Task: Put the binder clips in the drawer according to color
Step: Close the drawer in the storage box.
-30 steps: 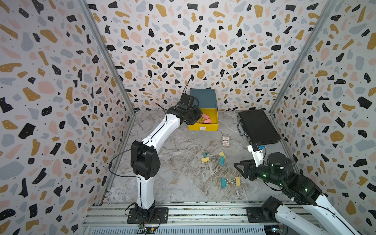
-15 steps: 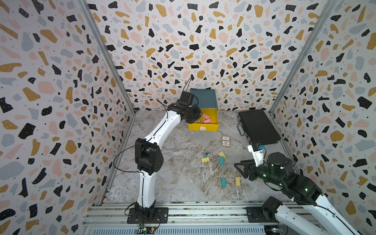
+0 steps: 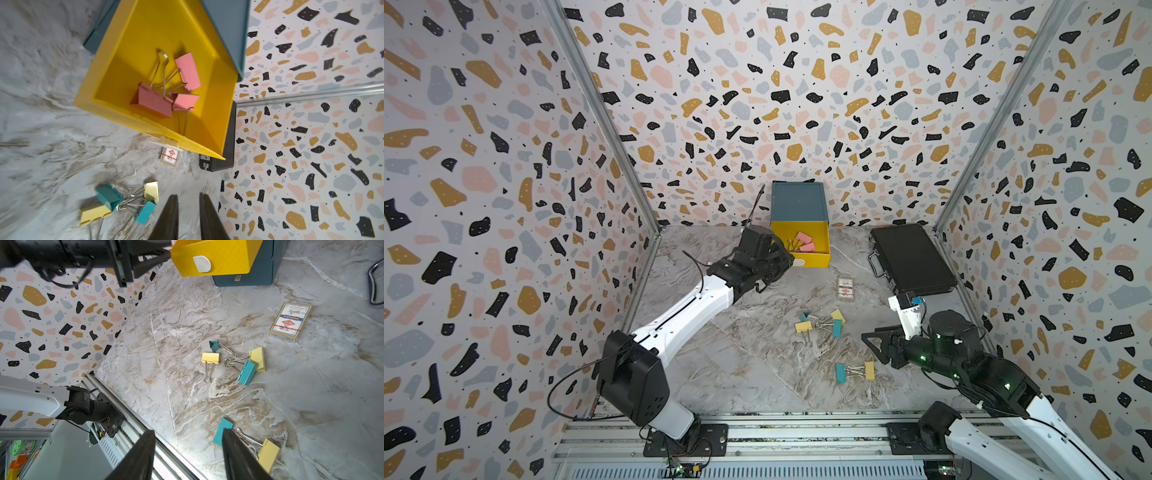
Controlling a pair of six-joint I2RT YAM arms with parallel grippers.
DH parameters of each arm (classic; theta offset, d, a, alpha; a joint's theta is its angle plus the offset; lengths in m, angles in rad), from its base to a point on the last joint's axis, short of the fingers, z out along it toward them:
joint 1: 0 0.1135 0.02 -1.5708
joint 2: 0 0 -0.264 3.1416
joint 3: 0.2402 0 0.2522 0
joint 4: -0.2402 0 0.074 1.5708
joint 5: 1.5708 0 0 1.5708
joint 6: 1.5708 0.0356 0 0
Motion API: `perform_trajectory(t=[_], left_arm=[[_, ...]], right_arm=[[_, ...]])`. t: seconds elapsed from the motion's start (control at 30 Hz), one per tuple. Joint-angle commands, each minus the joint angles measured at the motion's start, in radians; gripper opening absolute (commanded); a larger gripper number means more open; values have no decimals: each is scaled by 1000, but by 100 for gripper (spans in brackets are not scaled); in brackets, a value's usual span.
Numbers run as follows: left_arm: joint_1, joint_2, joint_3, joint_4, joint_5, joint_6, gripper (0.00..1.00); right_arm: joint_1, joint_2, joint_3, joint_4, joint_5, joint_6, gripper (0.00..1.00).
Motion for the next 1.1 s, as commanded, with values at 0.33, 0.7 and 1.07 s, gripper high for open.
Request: perform_trajectory(t=[0.33, 0.7, 1.07], left_arm=[[34, 205, 81, 232, -13, -109, 14], [98, 420, 324, 235, 20, -146, 23], [137, 502, 449, 196, 35, -156, 51]], right_arm=[[-3, 3, 9, 0, 11, -16, 57], [-4, 2, -1, 0, 11, -17, 57], [-5, 7, -19, 0, 9, -16, 57]])
